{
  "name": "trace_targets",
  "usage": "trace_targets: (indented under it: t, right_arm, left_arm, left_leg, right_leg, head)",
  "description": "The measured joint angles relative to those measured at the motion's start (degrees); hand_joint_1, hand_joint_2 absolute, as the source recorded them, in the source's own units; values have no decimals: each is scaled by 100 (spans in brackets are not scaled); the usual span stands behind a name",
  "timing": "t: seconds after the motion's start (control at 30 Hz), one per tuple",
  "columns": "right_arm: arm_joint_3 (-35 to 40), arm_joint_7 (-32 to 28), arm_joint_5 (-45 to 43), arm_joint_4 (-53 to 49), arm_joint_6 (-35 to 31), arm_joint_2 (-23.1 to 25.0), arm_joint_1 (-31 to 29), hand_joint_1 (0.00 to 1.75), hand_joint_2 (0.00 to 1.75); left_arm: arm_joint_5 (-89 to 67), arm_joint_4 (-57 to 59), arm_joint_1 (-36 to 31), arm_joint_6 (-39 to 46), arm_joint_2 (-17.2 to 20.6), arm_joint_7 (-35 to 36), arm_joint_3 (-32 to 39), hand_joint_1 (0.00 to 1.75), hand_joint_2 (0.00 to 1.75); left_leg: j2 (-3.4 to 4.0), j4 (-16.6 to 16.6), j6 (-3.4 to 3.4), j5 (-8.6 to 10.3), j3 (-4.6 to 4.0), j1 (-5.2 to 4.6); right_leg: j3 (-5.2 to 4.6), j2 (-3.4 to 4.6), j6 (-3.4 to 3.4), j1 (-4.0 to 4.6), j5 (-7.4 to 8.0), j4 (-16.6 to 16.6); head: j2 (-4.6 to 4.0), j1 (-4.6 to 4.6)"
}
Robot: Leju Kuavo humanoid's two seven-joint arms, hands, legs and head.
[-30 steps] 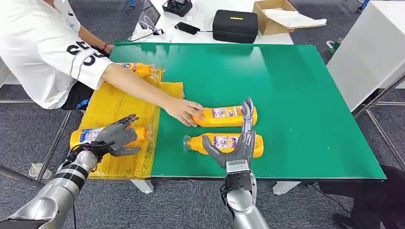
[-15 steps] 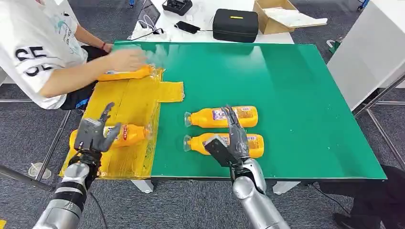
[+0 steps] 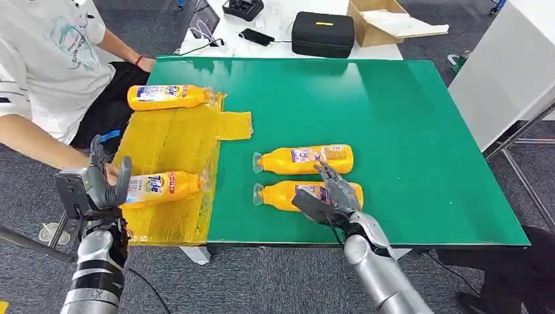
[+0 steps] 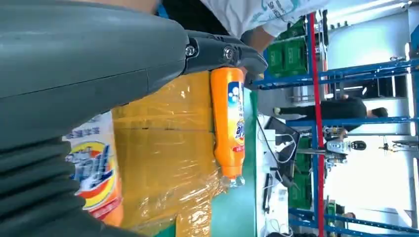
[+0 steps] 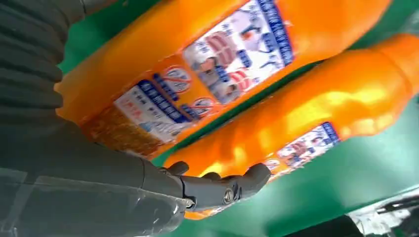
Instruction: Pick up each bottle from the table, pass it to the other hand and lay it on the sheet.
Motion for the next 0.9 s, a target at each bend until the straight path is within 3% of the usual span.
trace_targets:
  t: [0.43, 0.53, 0.57, 0.63, 0.7, 0.9]
  right_arm:
    - [142, 169, -81, -135, 470, -459, -67, 0, 175]
    - [255, 271, -107, -122, 775, -653, -170, 9, 175]
    - [297, 284, -131, -103, 841, -708, -207, 37, 175]
    - [361, 302, -170, -37, 964, -787, -283, 143, 175]
    - [424, 313, -190, 42, 1027, -839, -316, 168, 175]
    - [586, 317, -240, 271, 1070, -913, -416, 171, 175]
  left_arm:
    - [113, 2, -23, -184, -92, 258, -136, 0, 175]
    - [147, 68, -73, -197, -92, 288, -153, 0, 175]
    - [155, 103, -98, -197, -92, 289, -160, 0, 175]
    - [201, 162, -144, -201, -94, 289, -166, 0, 175]
    - [206, 216, -189, -203, -105, 289, -168, 0, 175]
    - [271, 415, -304, -230, -127, 310, -197, 0, 175]
  left_leg:
    - [3, 1, 2, 0, 17, -1]
    - [2, 1, 2, 0, 18, -2]
    - [2, 1, 3, 1, 18, -2]
    - [4, 1, 3, 1, 20, -2]
    - [6, 1, 3, 1, 21, -2]
    - [19, 1, 0, -4, 33, 3]
  right_leg:
    - [13, 1, 3, 0, 3, -1]
    - [16, 1, 3, -1, 3, -1]
    - [17, 1, 3, -1, 3, -1]
    - [17, 1, 4, -1, 3, -1]
    - [17, 1, 4, -1, 4, -1]
    - [18, 16, 2, 4, 5, -1]
  head:
    - [0, 0]
    - [0, 0]
    - [0, 0]
    - [0, 0]
    - [0, 0]
    - [0, 0]
